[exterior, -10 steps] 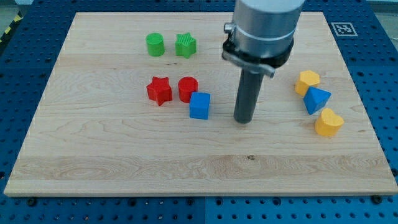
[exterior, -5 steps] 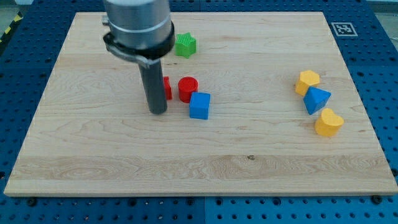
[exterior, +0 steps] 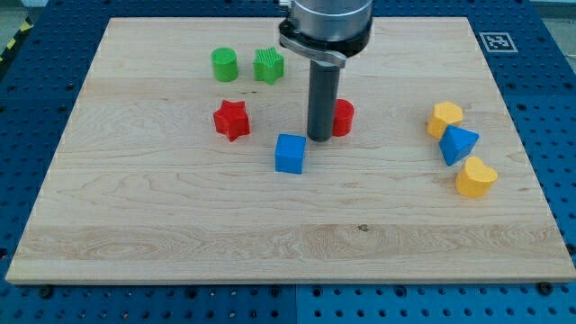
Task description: Move the red circle parallel to the green star
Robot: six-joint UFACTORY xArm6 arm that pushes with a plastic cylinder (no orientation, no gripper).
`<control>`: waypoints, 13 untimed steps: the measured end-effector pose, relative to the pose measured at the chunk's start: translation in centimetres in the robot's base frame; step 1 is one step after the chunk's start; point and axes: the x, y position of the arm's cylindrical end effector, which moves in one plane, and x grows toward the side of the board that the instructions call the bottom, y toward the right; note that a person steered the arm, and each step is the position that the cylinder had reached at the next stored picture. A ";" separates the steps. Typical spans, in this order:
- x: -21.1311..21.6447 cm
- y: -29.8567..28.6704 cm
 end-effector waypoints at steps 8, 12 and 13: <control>-1.0 3.8; -8.2 3.8; -9.1 3.8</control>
